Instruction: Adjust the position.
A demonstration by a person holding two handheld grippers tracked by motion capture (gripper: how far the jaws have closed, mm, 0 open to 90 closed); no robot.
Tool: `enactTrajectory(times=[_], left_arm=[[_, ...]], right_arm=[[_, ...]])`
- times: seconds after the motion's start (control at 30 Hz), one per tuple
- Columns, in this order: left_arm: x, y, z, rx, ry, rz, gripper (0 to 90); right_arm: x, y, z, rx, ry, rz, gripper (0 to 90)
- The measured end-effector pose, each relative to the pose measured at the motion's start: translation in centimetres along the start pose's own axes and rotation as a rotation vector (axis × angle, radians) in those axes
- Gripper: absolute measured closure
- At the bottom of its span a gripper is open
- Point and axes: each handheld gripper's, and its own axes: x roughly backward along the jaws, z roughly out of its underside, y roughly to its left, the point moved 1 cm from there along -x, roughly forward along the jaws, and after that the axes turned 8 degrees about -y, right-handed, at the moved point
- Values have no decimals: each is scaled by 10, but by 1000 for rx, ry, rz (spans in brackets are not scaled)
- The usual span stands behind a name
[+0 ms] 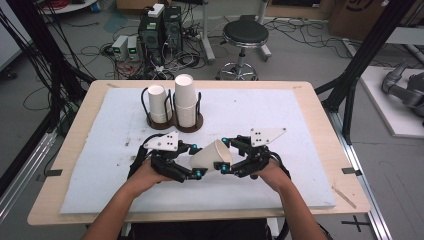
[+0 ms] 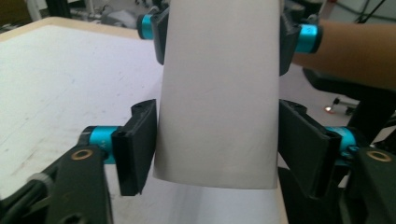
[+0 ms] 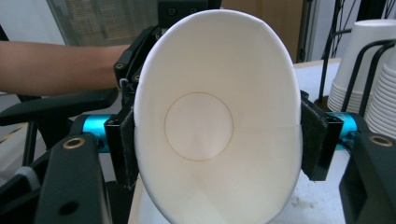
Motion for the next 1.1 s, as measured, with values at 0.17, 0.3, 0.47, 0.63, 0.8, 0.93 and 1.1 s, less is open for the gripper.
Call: enactTrajectory(times=[0.17,0.3,0.47,0.63,0.8,0.93,1.1], left_arm=[[2,1,-2,5,-10,-1,286],[0,0,-2,4,5,13,287],[0,1,0,-4,-6,30,350],[3,1,-1,-7,-45,34,352],[5,0,-2,-20,-65,38,354],[-1,-1,1,-9,-12,29,348],[-6,-1,3,11,29,-6,284]], right_arm=[[0,-1,1,4,32,15,310],[-2,-1,2,4,42,12,320],[-4,0,-1,7,45,5,323],[-6,1,-1,-28,2,35,173],[-8,1,0,-49,-17,34,183],[-8,2,-2,-7,-26,4,296],[-8,2,-2,17,9,17,313]])
